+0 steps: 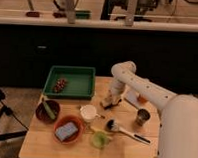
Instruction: Wipe table surface with eraser
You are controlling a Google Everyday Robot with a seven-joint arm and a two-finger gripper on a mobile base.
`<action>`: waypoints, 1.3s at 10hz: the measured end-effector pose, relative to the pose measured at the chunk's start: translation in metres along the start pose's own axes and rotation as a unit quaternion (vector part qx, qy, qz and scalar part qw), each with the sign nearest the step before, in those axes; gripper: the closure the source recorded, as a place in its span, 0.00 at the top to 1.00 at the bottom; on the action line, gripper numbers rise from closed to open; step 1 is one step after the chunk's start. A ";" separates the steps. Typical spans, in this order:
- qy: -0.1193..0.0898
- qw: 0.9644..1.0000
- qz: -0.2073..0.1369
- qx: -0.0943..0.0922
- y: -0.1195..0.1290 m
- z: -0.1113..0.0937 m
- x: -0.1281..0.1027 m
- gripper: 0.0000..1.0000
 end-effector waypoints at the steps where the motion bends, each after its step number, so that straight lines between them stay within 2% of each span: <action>1: 0.004 1.000 0.013 0.001 0.001 -0.001 0.009 0.00; 4: 0.025 0.998 0.052 0.015 -0.012 -0.007 0.040 0.00; 8: 0.038 0.996 0.076 0.028 -0.043 -0.006 0.060 0.00; 10: 0.031 0.996 0.073 0.032 -0.052 -0.001 0.057 0.00; 13: 0.000 0.999 0.029 0.036 -0.061 0.003 0.031 0.00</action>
